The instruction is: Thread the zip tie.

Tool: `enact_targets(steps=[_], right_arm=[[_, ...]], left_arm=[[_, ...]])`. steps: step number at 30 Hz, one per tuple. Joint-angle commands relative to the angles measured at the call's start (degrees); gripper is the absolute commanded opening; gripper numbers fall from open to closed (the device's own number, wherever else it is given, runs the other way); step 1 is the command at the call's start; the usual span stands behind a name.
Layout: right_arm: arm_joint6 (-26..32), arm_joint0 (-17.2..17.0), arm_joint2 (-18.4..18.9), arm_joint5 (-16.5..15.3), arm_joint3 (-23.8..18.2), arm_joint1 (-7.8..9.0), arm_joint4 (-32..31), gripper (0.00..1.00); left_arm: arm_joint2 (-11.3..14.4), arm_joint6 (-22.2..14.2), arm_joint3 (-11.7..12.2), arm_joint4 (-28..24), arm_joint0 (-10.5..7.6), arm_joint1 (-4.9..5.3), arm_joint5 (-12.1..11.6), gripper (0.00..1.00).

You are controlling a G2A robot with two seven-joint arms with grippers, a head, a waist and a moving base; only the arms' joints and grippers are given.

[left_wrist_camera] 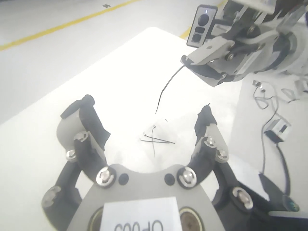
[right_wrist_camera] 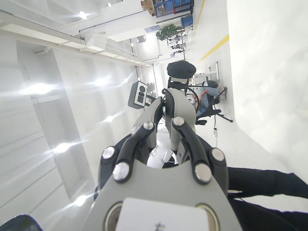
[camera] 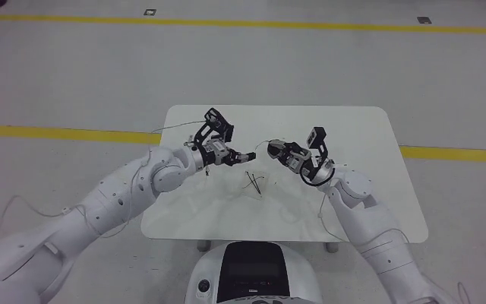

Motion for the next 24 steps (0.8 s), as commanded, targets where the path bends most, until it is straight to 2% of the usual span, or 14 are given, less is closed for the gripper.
enact_targets(steps=[1, 3, 4, 12, 14, 17, 20, 22, 24], right_arm=[[-0.6, 0.1, 0.2, -0.3, 0.2, 0.1, -1.6, 0.0], [-1.5, 0.0, 0.5, -0.5, 0.3, 0.14, -2.0, 0.0], [-2.1, 0.0, 0.7, -0.6, 0.3, 0.14, -2.1, 0.0], [-3.0, -0.1, 1.0, -1.0, 0.3, 0.14, -2.2, 0.0], [-3.9, -0.4, 0.9, -1.3, -0.3, 0.21, -4.2, 0.0], [-4.0, -0.7, 1.7, -1.8, -1.0, 0.42, -5.2, 0.0], [-3.8, -1.0, 2.8, -1.7, -1.4, 0.7, -6.2, 0.0], [-3.5, -1.1, 3.4, -1.5, -1.8, 0.84, -6.7, 0.0], [-3.4, -1.3, 3.7, -1.4, -2.2, 0.94, -7.1, 0.0]], left_arm=[[0.5, -0.3, 0.3, -4.2, -0.22, 0.54, 0.0, 1.0], [0.6, 1.2, -0.3, -9.7, -0.05, 1.0, 0.0, 1.0], [0.7, 1.6, -0.1, -10.7, -0.08, 1.26, 0.0, 1.0], [0.8, 1.6, 0.0, -10.6, -0.17, 1.35, 0.0, 1.0], [0.1, 2.5, 0.2, -12.6, 0.63, 1.22, 0.4, 1.0], [-2.1, 3.4, 1.3, -19.5, 2.03, 1.15, 0.0, 1.0], [-4.5, 2.2, 0.7, -26.8, 3.51, 1.45, 0.0, 1.0], [-6.8, 0.4, -0.6, -33.6, 4.89, 1.85, 0.0, 1.0], [-9.0, -3.2, -1.4, -38.4, 6.1, 2.26, 0.0, 1.0]])
